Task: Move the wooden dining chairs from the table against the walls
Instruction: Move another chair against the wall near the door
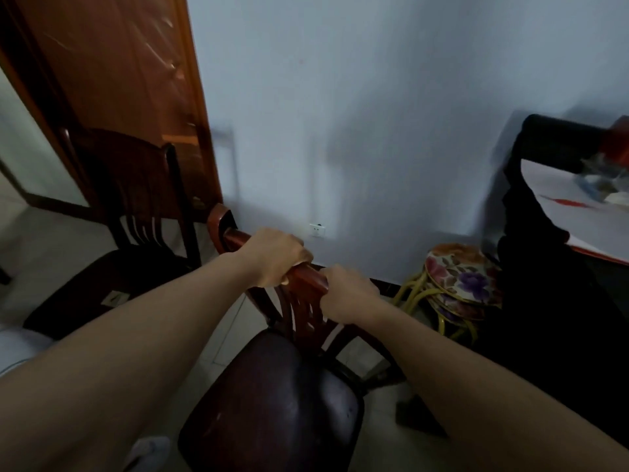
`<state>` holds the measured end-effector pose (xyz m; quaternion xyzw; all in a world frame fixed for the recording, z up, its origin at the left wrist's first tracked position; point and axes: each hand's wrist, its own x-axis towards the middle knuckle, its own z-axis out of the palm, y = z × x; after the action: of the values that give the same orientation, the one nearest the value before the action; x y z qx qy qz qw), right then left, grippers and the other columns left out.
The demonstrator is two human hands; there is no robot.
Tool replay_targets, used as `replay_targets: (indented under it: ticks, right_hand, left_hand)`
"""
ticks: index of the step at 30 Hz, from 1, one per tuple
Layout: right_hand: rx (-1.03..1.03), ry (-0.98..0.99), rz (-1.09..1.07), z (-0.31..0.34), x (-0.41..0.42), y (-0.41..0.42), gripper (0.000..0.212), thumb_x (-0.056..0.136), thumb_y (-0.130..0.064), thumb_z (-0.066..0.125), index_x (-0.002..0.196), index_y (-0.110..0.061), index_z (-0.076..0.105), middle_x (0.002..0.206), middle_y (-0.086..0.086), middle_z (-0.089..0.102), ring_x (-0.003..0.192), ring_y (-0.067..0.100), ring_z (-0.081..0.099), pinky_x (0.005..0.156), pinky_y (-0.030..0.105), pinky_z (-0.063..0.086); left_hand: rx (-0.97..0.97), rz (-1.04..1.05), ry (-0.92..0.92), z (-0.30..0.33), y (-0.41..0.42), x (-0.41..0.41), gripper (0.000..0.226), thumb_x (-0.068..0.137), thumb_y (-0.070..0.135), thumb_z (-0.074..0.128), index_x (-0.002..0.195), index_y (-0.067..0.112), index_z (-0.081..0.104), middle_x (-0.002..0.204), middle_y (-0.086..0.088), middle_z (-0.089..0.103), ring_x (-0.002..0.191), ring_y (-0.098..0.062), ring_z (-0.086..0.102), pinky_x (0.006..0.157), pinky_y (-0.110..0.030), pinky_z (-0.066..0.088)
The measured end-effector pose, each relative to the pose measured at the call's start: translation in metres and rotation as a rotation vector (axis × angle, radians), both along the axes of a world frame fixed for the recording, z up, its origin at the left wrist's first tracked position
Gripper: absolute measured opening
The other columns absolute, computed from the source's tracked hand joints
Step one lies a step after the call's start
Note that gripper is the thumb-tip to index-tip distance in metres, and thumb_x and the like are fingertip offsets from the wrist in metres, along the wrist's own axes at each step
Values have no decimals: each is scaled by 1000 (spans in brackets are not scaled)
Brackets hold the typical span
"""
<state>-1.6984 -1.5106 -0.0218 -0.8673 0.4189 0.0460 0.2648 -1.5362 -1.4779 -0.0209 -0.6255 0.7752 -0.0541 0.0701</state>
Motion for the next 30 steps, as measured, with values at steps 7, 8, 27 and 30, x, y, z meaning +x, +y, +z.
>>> replay_targets:
  ticks: [7,8,27,30]
  right_hand:
    - [-34,17,100,6,-1,-112,16,78,-10,56,90,-20,63,84,4,59,85,28,62,78,34,52]
    - [-35,16,106,7,-2,-132,17,78,-10,57,90,-20,63,86,4,60,88,29,63,79,35,53]
    - [-82,200,138,3,52,-376,32,79,-8,58,110,-14,64,105,11,66,89,27,60,69,28,41]
    - [-80,231,114,3,59,-400,31,78,-10,58,109,-14,63,105,12,66,96,31,62,74,30,47]
  left_hand:
    - [27,95,-48,10,-96,-7,22,73,24,68,91,22,56,92,-1,61,84,-26,61,59,-30,35]
    - [30,108,-48,11,-113,-8,22,73,23,67,91,22,56,93,-2,61,85,-27,61,59,-30,35]
    - [16,-79,-4,-3,-357,50,15,74,26,61,88,22,58,84,-1,63,75,-25,60,57,-30,32]
    - [22,-93,-9,-3,-381,58,18,74,27,62,91,22,57,87,-2,63,78,-27,60,58,-31,32]
